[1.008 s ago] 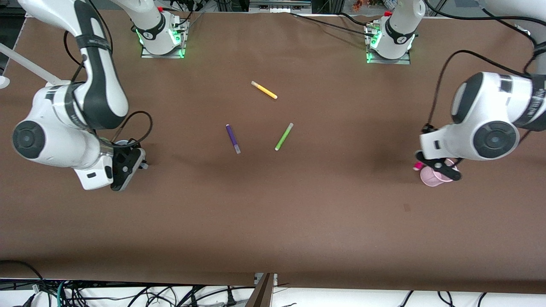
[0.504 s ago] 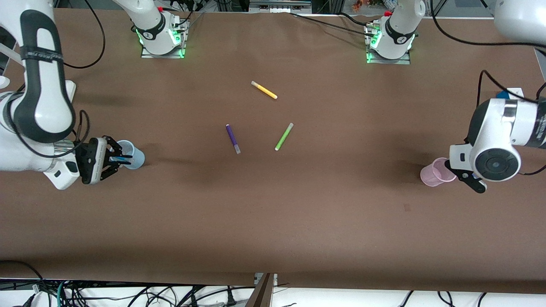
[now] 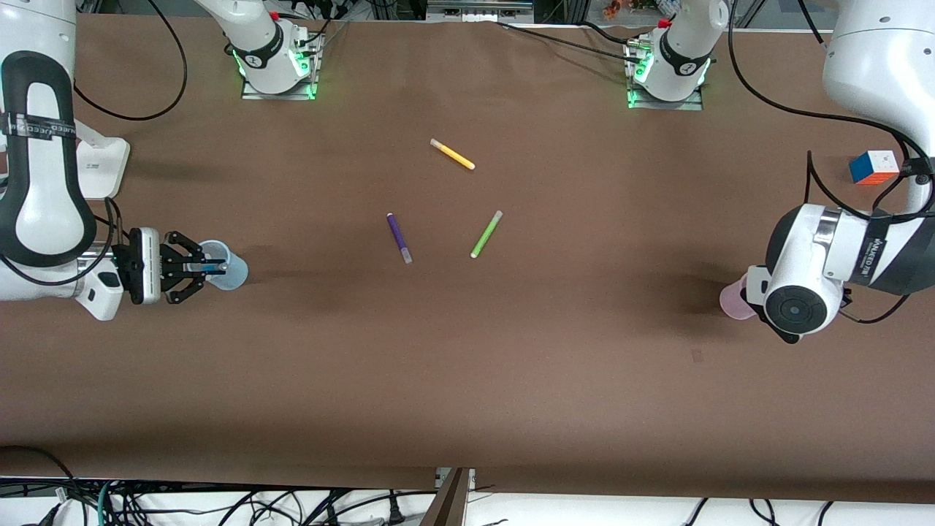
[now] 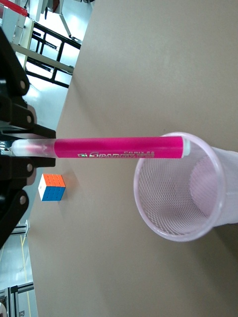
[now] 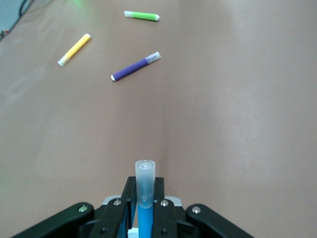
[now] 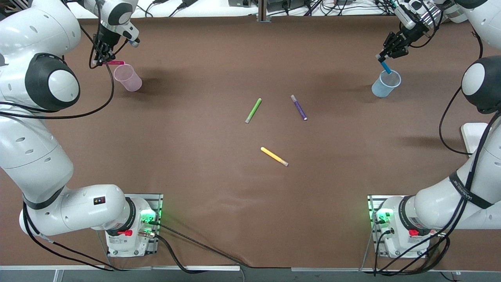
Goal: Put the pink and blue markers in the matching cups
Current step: 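Carry the blue marker to the blue cup while the left gripper carries pink, then lower the blue marker into the blue cup while the left gripper drops pink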
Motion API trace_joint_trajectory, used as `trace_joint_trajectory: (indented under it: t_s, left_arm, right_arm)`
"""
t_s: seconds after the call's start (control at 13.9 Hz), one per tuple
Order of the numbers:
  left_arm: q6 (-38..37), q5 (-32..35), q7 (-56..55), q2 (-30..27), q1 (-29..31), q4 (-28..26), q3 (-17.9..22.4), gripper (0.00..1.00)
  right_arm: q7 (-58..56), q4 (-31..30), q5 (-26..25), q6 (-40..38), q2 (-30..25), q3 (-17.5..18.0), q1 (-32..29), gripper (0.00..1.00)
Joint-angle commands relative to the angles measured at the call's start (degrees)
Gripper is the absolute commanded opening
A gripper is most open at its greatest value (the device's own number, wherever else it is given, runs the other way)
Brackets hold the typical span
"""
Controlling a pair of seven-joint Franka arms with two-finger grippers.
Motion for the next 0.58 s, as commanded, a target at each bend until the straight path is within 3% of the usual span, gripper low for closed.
trace_joint_trajectory:
  t_s: [0.0,0.5]
  left_arm:
    - [-1.6,2.9,0.2,2.2,-1.0,2.0,0.4,0.00]
    - [-1.8,3.3,-2.1,3.4,-1.9,0.5,0.4,0.00]
  right_arm:
    - [-2.0,-0.3,1.8,-2.5,-0.3,0.6,-1.1,0.00]
    - [-7.3,-1.5,3.5,-6.3,1.4,0.8,-4.5,0.00]
